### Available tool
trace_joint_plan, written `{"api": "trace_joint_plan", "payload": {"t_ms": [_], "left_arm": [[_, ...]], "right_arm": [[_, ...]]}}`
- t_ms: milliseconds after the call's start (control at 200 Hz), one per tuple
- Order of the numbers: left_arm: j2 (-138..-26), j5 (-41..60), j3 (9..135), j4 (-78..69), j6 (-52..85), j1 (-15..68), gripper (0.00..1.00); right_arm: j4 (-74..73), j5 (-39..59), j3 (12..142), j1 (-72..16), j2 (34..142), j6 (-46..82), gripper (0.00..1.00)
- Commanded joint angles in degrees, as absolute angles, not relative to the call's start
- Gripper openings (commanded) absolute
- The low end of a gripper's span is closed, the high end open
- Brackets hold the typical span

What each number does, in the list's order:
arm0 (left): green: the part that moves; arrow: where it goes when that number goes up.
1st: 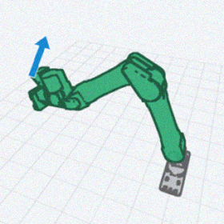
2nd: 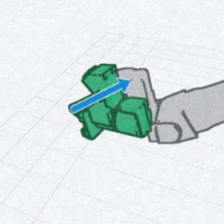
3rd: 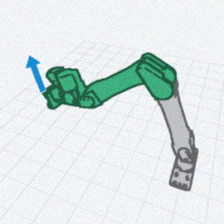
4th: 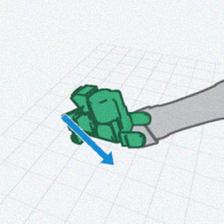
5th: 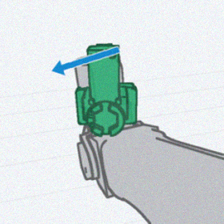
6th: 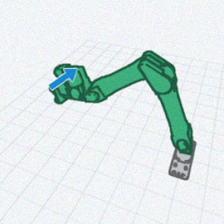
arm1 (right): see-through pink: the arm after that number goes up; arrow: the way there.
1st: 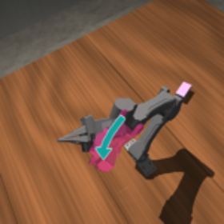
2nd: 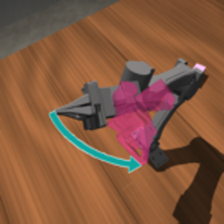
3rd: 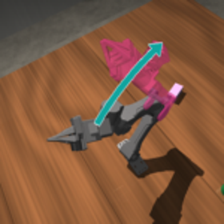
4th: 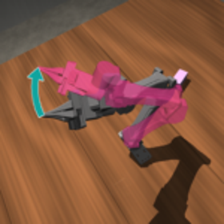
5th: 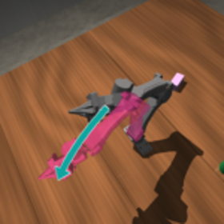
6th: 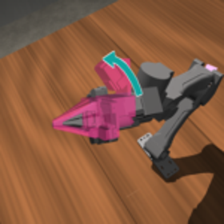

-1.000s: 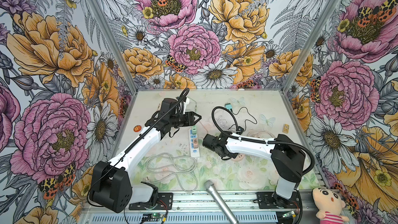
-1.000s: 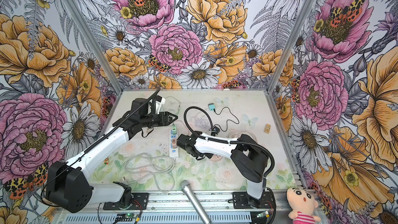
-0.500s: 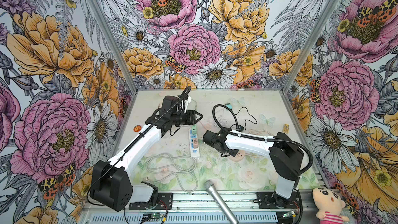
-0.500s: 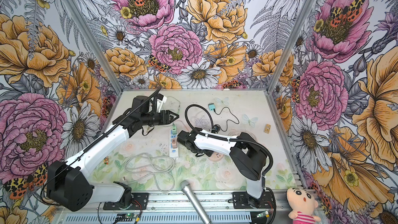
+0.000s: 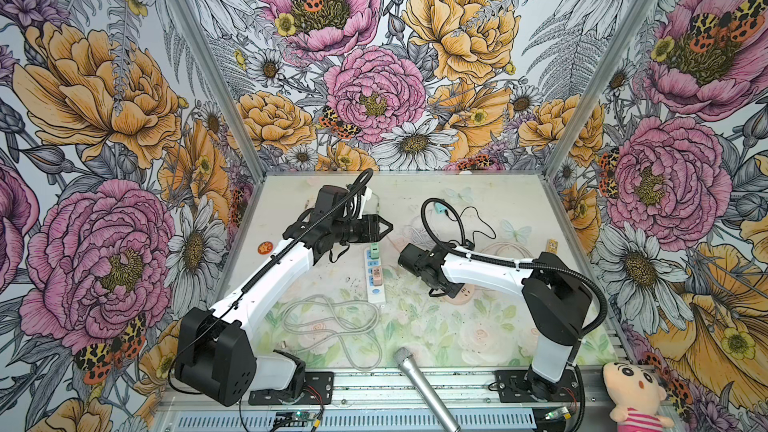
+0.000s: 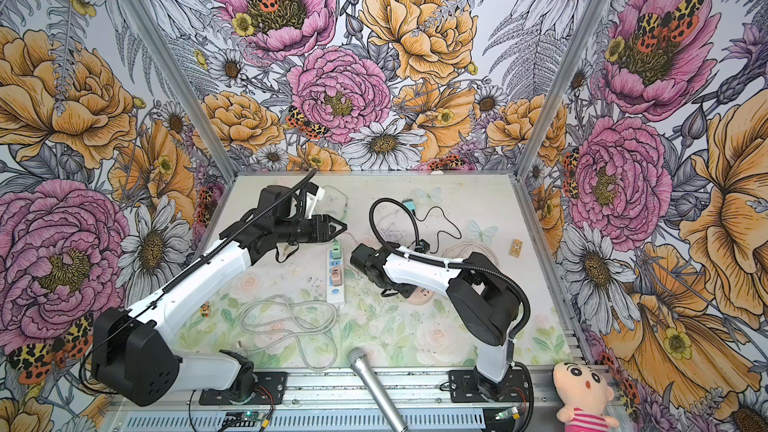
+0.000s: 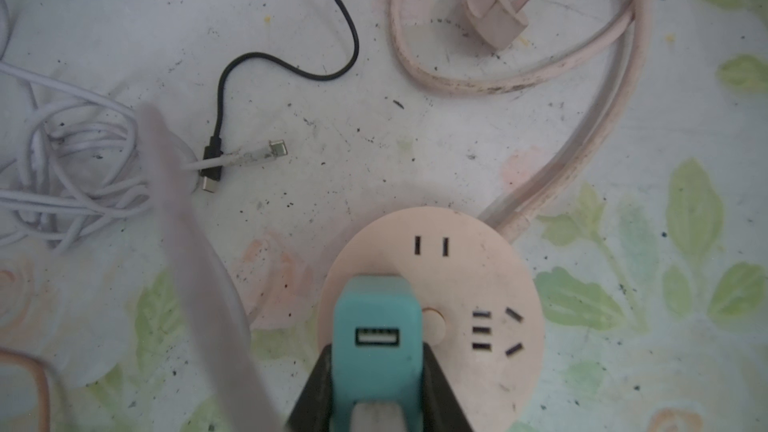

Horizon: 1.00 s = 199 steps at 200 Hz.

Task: Insert the plug
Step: 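Lower and press the teal charger into the pink socket with the right gripper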

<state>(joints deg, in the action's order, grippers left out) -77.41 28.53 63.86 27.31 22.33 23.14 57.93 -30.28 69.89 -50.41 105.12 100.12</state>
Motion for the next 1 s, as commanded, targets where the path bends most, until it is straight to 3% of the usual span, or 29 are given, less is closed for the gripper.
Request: {"api": "trace_joint_plan", "payload": {"t_ms": [0, 661, 816, 991], "left_arm": [[-78.2, 27.0, 65.8, 28.3, 20.8, 23.6, 0.54], [-78.5, 24.6, 67.8, 29.2, 21.4, 25.0, 0.55], [-78.2, 23.8, 67.9, 29.5, 21.5, 25.4, 0.55], [-77.7, 23.3, 67.9, 29.5, 21.4, 25.4, 0.55]], "right_arm": [[46.2, -9.1, 62.5, -49.6, 111.7, 99.7, 0.0], [44.0, -11.0, 62.3, -48.2, 103.5, 90.9, 0.0], [44.0, -10.6, 63.5, -48.2, 103.9, 88.9, 0.2], [44.1, -11.8, 64.7, -48.3, 103.2, 86.8, 0.3]]}}
